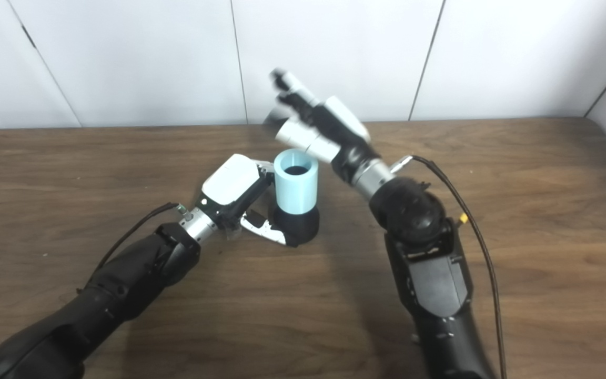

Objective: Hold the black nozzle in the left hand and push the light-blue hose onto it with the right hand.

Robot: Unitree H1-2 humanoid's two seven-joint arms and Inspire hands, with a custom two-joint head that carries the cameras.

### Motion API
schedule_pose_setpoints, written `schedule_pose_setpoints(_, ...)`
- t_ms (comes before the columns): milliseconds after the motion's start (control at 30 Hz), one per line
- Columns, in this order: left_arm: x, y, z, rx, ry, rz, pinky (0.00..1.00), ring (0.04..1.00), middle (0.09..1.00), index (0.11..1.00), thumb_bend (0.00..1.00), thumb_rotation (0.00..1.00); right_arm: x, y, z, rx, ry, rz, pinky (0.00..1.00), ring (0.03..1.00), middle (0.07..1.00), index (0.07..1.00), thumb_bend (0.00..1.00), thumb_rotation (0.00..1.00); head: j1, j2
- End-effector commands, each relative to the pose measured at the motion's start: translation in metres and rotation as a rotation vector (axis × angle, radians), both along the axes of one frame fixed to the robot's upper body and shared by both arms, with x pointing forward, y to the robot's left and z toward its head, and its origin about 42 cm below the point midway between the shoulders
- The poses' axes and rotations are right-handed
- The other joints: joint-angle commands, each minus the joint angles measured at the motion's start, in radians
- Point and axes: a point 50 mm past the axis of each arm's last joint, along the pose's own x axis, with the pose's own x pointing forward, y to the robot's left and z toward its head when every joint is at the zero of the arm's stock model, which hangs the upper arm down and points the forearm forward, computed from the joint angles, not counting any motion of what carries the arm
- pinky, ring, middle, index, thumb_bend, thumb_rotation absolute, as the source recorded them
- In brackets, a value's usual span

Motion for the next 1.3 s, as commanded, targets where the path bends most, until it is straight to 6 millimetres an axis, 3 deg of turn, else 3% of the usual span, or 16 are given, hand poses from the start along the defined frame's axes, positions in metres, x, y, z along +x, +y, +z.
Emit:
schedule_pose_setpoints(0, -0.058, 0.021, -0.087, 0.128, 0.235, 0.037, 0.49, 0.54, 0.459, 0.492, 0.53, 0.0, 0.019, -0.019, 0.05, 0.225, -0.07, -0.035, 0.81, 0.955, 1.0, 1.0, 0.78, 0.56, 0.0, 0.001)
schedule_pose_setpoints(100, -0.059, 0.022, -0.087, 0.127, 0.233, 0.036, 0.49, 0.538, 0.458, 0.492, 0.53, 0.0, 0.022, -0.036, 0.043, 0.299, -0.032, -0.073, 0.8, 0.954, 1.0, 1.0, 0.81, 0.44, 0.001, 0.0)
schedule_pose_setpoints(333, -0.059, 0.024, -0.088, 0.131, 0.224, 0.039, 0.46, 0.539, 0.445, 0.499, 0.53, 0.0, 0.015, -0.072, 0.0, 0.321, 0.1, -0.112, 0.72, 0.911, 1.0, 1.0, 0.79, 0.43, 0.004, -0.006)
schedule_pose_setpoints(433, -0.058, 0.026, -0.087, 0.131, 0.22, 0.041, 0.44, 0.531, 0.446, 0.497, 0.53, 0.0, 0.006, -0.081, -0.017, 0.343, 0.153, -0.108, 0.65, 0.859, 0.977, 0.99, 0.8, 0.32, 0.003, -0.008)
schedule_pose_setpoints(567, -0.057, 0.028, -0.085, 0.129, 0.215, 0.047, 0.44, 0.523, 0.429, 0.509, 0.52, 0.0, -0.012, -0.087, -0.027, 0.213, 0.161, -0.084, 0.55, 0.729, 0.871, 0.88, 0.83, 0.21, 0.007, -0.01)
schedule_pose_setpoints(700, -0.057, 0.029, -0.081, 0.102, 0.221, 0.057, 0.44, 0.52, 0.427, 0.512, 0.52, 0.0, -0.028, -0.084, -0.032, 0.111, 0.153, -0.039, 0.54, 0.733, 0.871, 0.88, 0.83, 0.17, 0.01, -0.013)
schedule_pose_setpoints(800, -0.056, 0.029, -0.069, 0.079, 0.224, 0.079, 0.43, 0.52, 0.449, 0.514, 0.52, 0.0, -0.041, -0.082, -0.037, -0.022, 0.108, -0.046, 0.56, 0.737, 0.889, 0.907, 0.82, 0.24, 0.01, -0.016)
schedule_pose_setpoints(900, -0.057, 0.03, -0.055, 0.076, 0.295, 0.127, 0.41, 0.53, 0.485, 0.507, 0.52, 0.0, -0.046, -0.077, -0.042, -0.098, 0.069, -0.082, 0.58, 0.735, 0.89, 0.906, 0.82, 0.25, 0.01, -0.022)
schedule_pose_setpoints(933, -0.059, 0.03, -0.047, 0.054, 0.349, 0.151, 0.5, 0.629, 0.642, 0.672, 0.74, 0.1, -0.048, -0.075, -0.045, -0.155, 0.035, -0.112, 0.58, 0.722, 0.866, 0.887, 0.81, 0.25, 0.008, -0.023)
schedule_pose_setpoints(967, -0.061, 0.03, -0.041, 0.037, 0.389, 0.165, 0.59, 0.732, 0.778, 0.826, 0.88, 0.17, -0.049, -0.074, -0.047, -0.196, 0.009, -0.131, 0.61, 0.717, 0.847, 0.875, 0.82, 0.27, 0.008, -0.023)
schedule_pose_setpoints(1033, -0.066, 0.031, -0.029, 0.0, 0.435, 0.186, 0.65, 0.829, 0.898, 0.952, 0.98, 0.22, -0.051, -0.071, -0.051, -0.251, -0.016, -0.156, 0.64, 0.714, 0.835, 0.868, 0.83, 0.29, 0.008, -0.027)
schedule_pose_setpoints(1133, -0.075, 0.036, -0.01, -0.1, 0.466, 0.22, 0.73, 0.94, 0.984, 0.994, 1.0, 0.24, -0.056, -0.067, -0.059, -0.296, -0.028, -0.169, 0.62, 0.707, 0.842, 0.872, 0.83, 0.26, 0.009, -0.032)
schedule_pose_setpoints(1267, -0.08, 0.049, 0.008, -0.252, 0.477, 0.286, 0.83, 0.996, 0.999, 1.0, 1.0, 0.3, -0.061, -0.064, -0.073, -0.303, -0.013, -0.191, 0.58, 0.706, 0.852, 0.877, 0.82, 0.23, 0.011, -0.041)
